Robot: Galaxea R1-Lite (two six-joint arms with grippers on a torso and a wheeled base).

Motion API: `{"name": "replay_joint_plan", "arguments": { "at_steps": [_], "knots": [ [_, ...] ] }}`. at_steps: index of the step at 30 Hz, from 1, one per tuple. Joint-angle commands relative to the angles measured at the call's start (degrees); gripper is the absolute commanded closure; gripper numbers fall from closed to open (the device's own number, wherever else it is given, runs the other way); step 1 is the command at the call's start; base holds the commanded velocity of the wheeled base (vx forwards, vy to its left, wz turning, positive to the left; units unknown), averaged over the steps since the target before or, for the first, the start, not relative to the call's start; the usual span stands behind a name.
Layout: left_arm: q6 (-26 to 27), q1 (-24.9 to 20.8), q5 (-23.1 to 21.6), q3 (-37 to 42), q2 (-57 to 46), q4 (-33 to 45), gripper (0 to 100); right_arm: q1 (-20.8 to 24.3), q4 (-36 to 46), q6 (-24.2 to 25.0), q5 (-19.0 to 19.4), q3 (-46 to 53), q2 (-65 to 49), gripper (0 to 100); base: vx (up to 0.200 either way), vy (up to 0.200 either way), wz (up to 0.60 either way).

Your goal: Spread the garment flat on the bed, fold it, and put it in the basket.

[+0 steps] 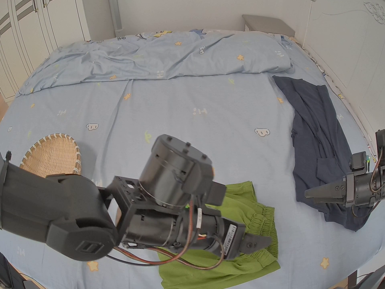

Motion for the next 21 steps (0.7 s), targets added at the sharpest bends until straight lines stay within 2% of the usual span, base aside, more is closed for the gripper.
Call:
{"name": "replay_joint_plan", "arguments": {
  "at_steps": [1,6,8,10,11,12,13,14,15,17,21],
  "knots": [
    [-5.9,9.5,-1.6,4.3,-5.0,-1.0,0,3.7,-0.1,0.0,-0.1,1.0,0.1,0,0.0,0.0,0.0],
    [-7.7,20.2,-5.6,12.4,-6.0,-1.2,0,4.1,-0.1,0.0,0.0,1.1,-0.3,0,0.0,0.0,0.0],
    [-8.2,21.6,-6.6,14.1,-5.9,-1.4,0,4.2,-0.1,0.0,0.0,1.1,-0.4,0,0.0,0.0,0.0],
    [-10.3,26.5,-11.2,20.4,-4.9,-5.8,0,4.5,0.0,0.2,0.0,1.1,-0.7,0,0.0,0.0,0.0],
    [-10.4,27.0,-11.8,21.4,-4.4,-6.8,0,4.5,0.0,0.2,0.0,1.2,-0.7,0,0.0,0.0,0.0],
    [-10.5,28.6,-14.0,24.3,-2.2,-10.9,0,4.7,0.0,0.2,0.0,1.3,-0.7,0,0.0,0.0,0.0],
    [-10.5,28.6,-14.0,24.3,-2.2,-10.9,0,4.7,0.0,0.2,0.0,1.3,-0.7,0,0.0,0.0,0.0],
    [-10.6,29.9,-15.4,26.8,0.0,-16.4,0,4.8,-0.1,0.2,0.1,1.4,-0.8,0,0.0,0.0,0.0],
    [-10.6,30.0,-15.5,27.0,0.2,-16.7,0,4.8,-0.1,0.2,0.0,1.5,-0.8,0,0.0,0.0,0.0],
    [-11.2,29.8,-15.7,28.8,3.4,-22.7,0,4.9,-0.1,0.2,0.0,1.6,-1.3,0,0.0,0.0,0.0],
    [-11.7,29.5,-15.7,29.2,6.5,-25.4,0,4.8,-0.1,0.3,0.0,1.6,-1.6,0,0.0,0.0,0.0]
  ]
}}
